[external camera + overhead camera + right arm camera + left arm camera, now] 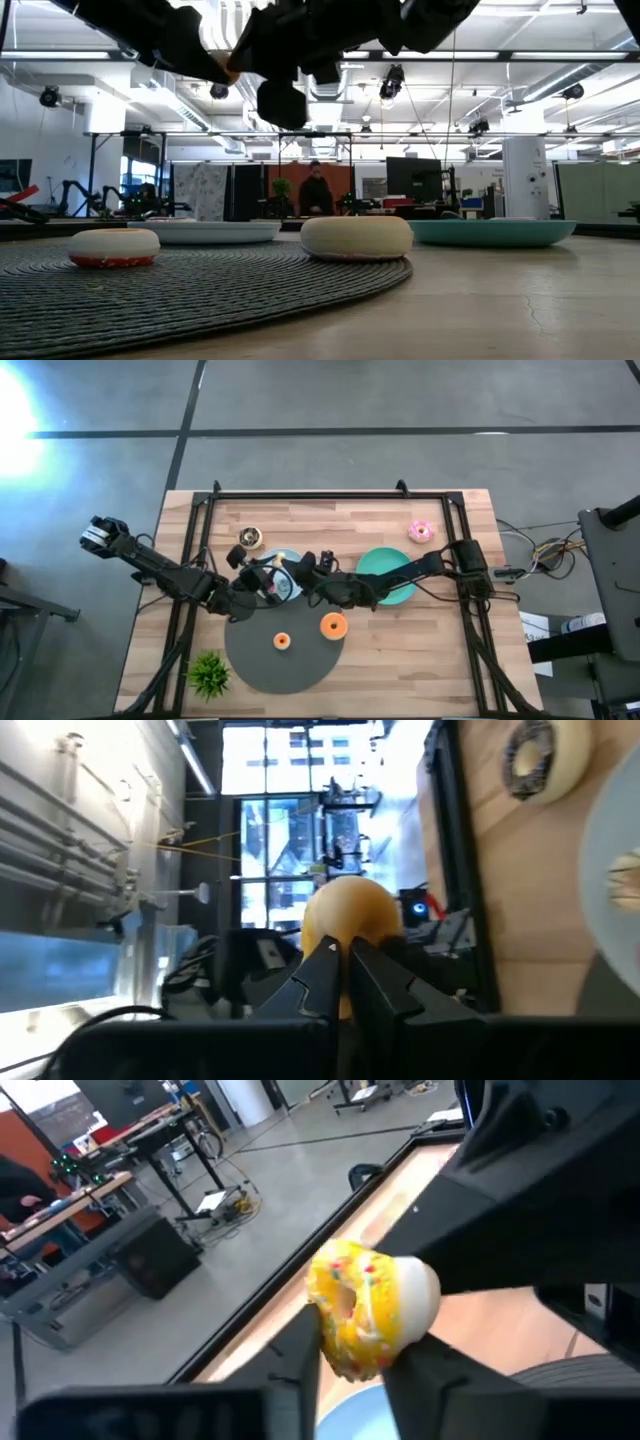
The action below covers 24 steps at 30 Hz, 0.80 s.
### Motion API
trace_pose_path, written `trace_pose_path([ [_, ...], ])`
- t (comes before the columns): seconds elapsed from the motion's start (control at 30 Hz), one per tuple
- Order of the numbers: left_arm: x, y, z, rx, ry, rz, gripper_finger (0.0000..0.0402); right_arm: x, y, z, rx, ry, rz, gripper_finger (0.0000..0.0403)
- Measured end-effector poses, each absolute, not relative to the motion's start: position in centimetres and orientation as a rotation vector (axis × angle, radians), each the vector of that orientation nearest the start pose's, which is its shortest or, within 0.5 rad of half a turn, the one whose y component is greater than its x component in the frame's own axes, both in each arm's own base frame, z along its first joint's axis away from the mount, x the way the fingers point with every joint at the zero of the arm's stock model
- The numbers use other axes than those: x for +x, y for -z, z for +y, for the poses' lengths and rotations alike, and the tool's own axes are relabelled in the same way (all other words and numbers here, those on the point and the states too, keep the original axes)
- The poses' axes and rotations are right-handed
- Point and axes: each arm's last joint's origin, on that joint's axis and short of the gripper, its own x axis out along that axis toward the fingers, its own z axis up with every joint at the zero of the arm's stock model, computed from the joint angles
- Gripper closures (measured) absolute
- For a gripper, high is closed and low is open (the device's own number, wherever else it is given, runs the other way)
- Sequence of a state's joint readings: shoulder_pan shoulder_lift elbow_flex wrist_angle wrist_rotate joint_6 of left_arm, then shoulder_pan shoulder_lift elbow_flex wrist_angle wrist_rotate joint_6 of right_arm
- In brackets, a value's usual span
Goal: Pick & Place donuts
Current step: Put the small yellow donut on the white plate
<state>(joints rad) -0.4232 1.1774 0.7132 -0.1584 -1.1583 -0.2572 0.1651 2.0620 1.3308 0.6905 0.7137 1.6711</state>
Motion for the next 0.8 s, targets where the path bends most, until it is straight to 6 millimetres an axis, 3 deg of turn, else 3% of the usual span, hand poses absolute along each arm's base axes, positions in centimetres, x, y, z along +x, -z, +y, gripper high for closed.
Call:
trace_pose_path([
  [0.13, 21.8, -24.1, -6.9, 0.250, -0.746, 0.395, 0.0389, 45.1, -20.9, 5.4, 1.559, 0.462, -0.330, 0.0376],
  [0.3, 21.1, -23.4, -6.5, 0.322, -0.739, 0.493, 0.0395, 44.1, -21.0, 5.1, 1.416, 0.535, -0.184, 0.0329],
  [0.47, 20.6, -21.4, -5.2, 0.303, -0.705, 0.627, 0.0396, 41.6, -24.3, 4.5, 1.207, 0.626, -0.038, 0.0276],
  [0.63, 20.9, -18.7, -1.7, 0.164, -0.605, 0.830, 0.0396, 38.7, -28.2, 3.9, 1.033, 0.668, 0.035, 0.0239],
  [0.8, 21.5, -18.3, 1.4, 0.166, -0.616, 0.930, 0.0396, 36.5, -31.0, 3.5, 0.979, 0.684, 0.022, 0.0224],
])
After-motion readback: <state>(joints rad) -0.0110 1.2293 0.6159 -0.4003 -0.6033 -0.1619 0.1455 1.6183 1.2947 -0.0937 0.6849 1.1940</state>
